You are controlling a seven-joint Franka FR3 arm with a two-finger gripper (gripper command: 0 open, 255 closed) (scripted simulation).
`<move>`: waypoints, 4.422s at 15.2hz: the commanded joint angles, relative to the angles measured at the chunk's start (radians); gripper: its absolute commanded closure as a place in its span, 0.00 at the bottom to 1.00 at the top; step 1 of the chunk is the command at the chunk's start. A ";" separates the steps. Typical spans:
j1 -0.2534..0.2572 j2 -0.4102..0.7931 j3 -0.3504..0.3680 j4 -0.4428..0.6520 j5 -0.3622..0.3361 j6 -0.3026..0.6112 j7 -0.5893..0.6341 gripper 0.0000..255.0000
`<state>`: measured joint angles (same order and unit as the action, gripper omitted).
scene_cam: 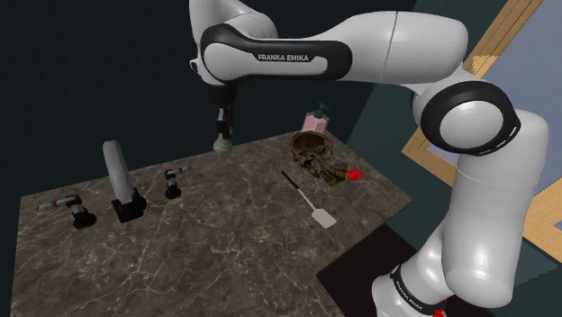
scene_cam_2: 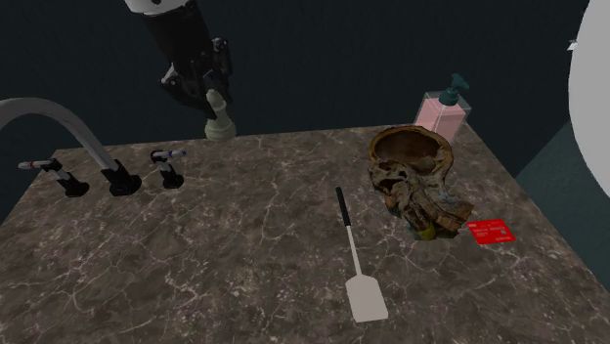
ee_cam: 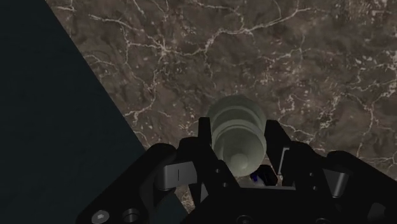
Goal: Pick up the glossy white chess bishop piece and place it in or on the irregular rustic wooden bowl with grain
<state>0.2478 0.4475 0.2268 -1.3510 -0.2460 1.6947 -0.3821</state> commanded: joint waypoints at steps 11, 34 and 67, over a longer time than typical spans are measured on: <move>-0.177 -0.313 -0.066 -0.417 0.054 0.148 -0.211 1.00; -0.412 -0.550 -0.303 -0.714 0.052 0.287 -0.663 1.00; -0.406 -0.532 -0.297 -0.777 0.047 0.365 -0.634 0.00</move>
<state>-0.1578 -0.0746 -0.0697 -2.1407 -0.2012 2.0840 -1.0109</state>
